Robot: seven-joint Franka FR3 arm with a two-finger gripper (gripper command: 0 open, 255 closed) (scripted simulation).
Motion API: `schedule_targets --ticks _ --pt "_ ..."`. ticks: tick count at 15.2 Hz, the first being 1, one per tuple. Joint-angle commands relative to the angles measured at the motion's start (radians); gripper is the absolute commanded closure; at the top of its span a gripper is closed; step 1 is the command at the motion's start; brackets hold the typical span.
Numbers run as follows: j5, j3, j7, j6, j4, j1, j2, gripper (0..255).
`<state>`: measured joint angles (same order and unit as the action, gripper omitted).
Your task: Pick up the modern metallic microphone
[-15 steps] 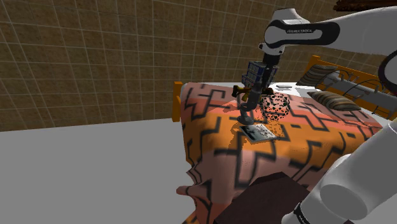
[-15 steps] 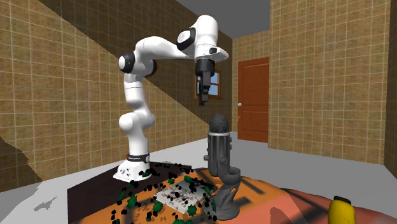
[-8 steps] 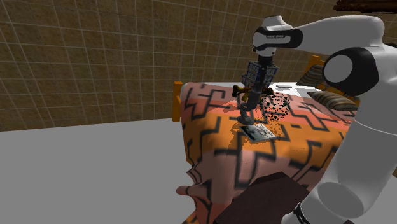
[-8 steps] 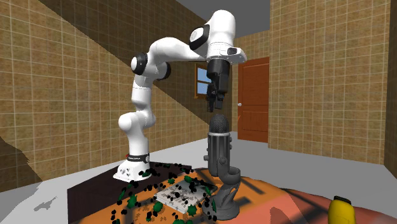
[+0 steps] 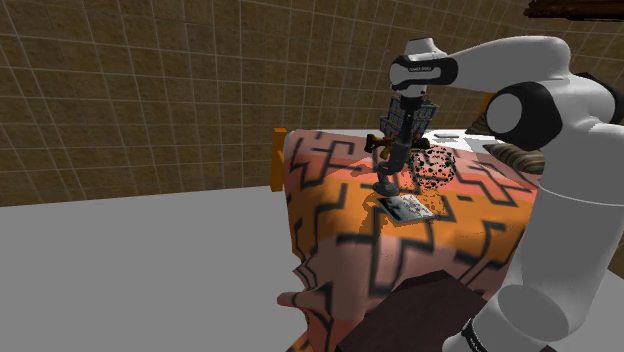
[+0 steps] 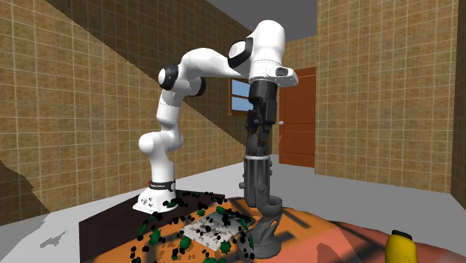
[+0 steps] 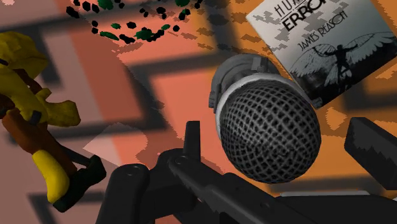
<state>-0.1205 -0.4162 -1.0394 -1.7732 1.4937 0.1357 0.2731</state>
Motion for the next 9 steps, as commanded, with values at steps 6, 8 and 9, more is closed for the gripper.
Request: schedule_targets --ticks 6,8,9 --pt "-0.002 0.000 0.005 -0.035 0.038 -0.001 -0.004 255" --pt "-0.002 0.000 0.004 -0.034 0.036 -0.001 -0.003 255" --pt "-0.002 0.000 0.005 -0.033 0.036 -0.001 -0.003 255"
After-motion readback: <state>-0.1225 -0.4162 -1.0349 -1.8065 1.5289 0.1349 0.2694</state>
